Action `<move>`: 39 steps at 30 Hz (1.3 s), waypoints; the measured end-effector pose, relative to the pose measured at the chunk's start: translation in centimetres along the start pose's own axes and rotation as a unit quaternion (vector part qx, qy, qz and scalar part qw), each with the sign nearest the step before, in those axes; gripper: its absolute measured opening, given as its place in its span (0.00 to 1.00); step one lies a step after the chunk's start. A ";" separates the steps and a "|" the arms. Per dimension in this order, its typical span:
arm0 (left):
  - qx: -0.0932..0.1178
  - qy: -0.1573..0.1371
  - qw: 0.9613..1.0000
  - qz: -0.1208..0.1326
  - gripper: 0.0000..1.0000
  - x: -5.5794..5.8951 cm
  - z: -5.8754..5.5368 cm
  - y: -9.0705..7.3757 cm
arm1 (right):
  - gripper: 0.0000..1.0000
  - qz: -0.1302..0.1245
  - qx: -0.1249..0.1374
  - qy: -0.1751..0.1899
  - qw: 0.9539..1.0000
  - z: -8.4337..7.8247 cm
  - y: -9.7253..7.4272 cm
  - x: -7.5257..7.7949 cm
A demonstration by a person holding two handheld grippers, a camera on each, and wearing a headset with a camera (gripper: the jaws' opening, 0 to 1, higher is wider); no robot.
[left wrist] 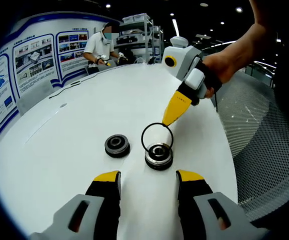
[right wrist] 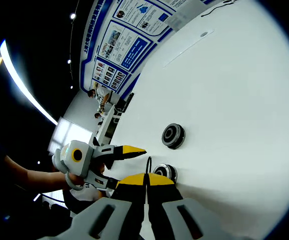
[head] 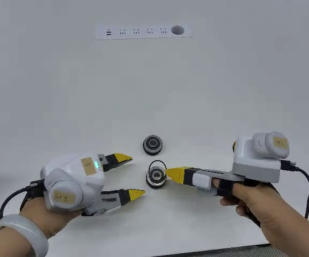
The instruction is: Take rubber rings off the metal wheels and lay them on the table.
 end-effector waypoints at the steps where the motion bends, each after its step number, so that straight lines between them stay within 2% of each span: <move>1: -0.002 -0.001 1.000 0.000 0.45 0.0 -0.1 0.0 | 0.02 -0.001 0.002 0.000 1.000 0.1 -0.1 0.1; 6: -0.002 -0.006 1.000 0.007 0.46 -0.1 -0.2 -0.2 | 0.02 -0.009 0.015 0.003 1.000 0.8 -0.7 0.6; 12: 0.002 -0.011 1.000 0.010 0.45 -0.1 -0.1 -0.3 | 0.02 -0.026 0.035 0.006 0.999 1.9 -1.6 1.7; 19: 0.004 -0.015 1.000 0.010 0.45 -0.1 0.0 -0.3 | 0.02 -0.047 0.047 0.009 0.998 2.6 -2.3 3.2; 30: 0.002 -0.020 1.000 0.012 0.44 -0.2 -0.1 -0.4 | 0.02 -0.093 0.044 0.014 0.995 2.0 -2.8 5.5; 32: 0.002 -0.020 1.000 0.012 0.44 -0.2 -0.1 -0.4 | 0.02 -0.105 0.044 0.009 0.993 2.0 -2.9 5.9; 39: 0.002 -0.021 1.000 0.010 0.44 -0.2 -0.2 -0.3 | 0.02 -0.121 0.041 -0.019 0.992 2.0 -3.0 6.5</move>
Point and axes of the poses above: the centre of the closed fingertips' face, and the gripper's own axes: y roughly forward along the fingers, x roughly to its right, z roughly out of its top, the point moved 4 cm from there along -y, roughly backward along the fingers, and after that the axes turned 9 degrees about x, right-handed, at the moved point
